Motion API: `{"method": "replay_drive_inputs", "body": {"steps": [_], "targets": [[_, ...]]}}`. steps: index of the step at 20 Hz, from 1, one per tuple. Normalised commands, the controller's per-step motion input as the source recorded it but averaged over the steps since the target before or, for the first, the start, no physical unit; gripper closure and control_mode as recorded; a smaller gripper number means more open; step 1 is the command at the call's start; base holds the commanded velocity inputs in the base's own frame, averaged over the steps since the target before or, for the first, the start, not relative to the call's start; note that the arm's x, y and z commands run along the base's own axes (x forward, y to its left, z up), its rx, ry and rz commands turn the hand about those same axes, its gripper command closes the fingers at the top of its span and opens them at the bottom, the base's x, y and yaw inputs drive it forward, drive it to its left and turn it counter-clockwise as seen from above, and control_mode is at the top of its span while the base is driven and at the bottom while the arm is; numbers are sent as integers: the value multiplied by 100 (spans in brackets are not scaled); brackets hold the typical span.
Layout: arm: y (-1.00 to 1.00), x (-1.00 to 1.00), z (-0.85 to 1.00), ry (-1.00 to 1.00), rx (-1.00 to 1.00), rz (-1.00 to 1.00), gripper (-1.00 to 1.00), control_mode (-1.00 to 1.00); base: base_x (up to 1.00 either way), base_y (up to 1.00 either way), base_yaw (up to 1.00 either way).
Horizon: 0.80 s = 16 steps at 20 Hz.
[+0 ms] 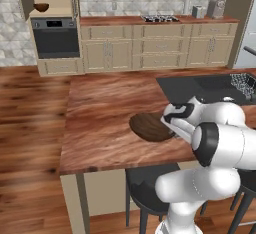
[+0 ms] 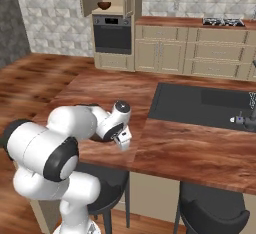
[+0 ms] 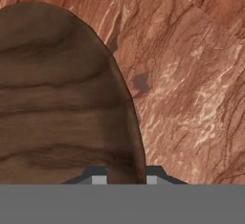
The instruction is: Pick up the bowls from the cabinet and place each bowl in front of a stool on the dining counter.
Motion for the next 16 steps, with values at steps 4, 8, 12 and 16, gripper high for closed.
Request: {"method": "replay_drive_inputs", "body": {"steps": [4,8,12,16], "targets": [[0,13,-18,0,0,0,100,-100,0,0,0],[0,0,0,0,-6,0,100,-100,0,0,0],[0,-3,0,0,-14,1,100,-100,0,0,0],[3,0,1,0,-5,0,100,-100,0,0,0]]}}
